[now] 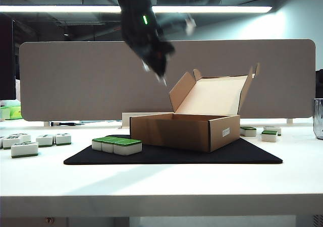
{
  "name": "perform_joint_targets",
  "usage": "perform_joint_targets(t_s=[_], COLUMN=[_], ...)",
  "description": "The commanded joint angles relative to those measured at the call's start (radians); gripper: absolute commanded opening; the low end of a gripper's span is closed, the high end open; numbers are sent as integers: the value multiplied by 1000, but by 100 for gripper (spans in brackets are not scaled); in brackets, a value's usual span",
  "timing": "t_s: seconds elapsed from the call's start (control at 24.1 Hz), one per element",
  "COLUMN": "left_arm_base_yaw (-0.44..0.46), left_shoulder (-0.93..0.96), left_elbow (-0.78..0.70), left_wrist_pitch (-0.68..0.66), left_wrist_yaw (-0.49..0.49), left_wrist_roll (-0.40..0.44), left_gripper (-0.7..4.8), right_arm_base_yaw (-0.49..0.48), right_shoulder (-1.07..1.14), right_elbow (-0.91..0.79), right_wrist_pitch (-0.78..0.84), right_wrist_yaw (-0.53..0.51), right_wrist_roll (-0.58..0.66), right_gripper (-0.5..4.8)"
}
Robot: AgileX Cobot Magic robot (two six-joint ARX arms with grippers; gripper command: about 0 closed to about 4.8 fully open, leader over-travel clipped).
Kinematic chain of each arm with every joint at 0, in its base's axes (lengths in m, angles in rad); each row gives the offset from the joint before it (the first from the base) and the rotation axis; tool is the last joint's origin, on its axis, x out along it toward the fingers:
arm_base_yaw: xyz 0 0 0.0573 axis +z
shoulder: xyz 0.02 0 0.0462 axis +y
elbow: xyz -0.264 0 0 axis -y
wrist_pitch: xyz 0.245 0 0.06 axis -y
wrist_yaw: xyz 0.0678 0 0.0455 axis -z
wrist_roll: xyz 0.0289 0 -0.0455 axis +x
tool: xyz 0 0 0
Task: Pick up four mahjong tiles and put them into the paper box.
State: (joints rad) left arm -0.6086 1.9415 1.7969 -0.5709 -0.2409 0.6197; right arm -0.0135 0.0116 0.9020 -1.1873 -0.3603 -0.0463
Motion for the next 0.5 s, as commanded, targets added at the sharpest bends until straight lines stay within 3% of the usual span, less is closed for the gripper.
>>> perform_joint_targets(t_s=[0.04, 0.08, 0.12, 0.17, 0.25, 0.5], left_arm_base_yaw=[23, 42, 46, 63, 76, 87], left_shoulder=[-58, -71, -71, -67, -39, 40], left_elbow=[-5, -5, -5, -6, -6, -7], left_wrist_pitch=[-151, -205, -238, -291, -353, -393], left_wrist_yaw=[29, 89, 125, 172, 175, 175], left_wrist_roll=[-236, -319, -347, -376, -438, -478], left_gripper=[301, 301, 306, 348, 479, 479], right_arm_base_yaw=[0, 0, 0, 0, 0, 0], right_shoulder=[-11, -11, -11, -11, -11, -11], right_elbow=[2, 2, 2, 2, 2, 2], right_wrist_pitch=[10, 10, 10, 8, 11, 8], right_wrist_yaw=[2, 2, 2, 2, 2, -1], right_wrist_roll=[1, 1, 1, 1, 1, 1], right_gripper=[-1, -1, -1, -1, -1, -1])
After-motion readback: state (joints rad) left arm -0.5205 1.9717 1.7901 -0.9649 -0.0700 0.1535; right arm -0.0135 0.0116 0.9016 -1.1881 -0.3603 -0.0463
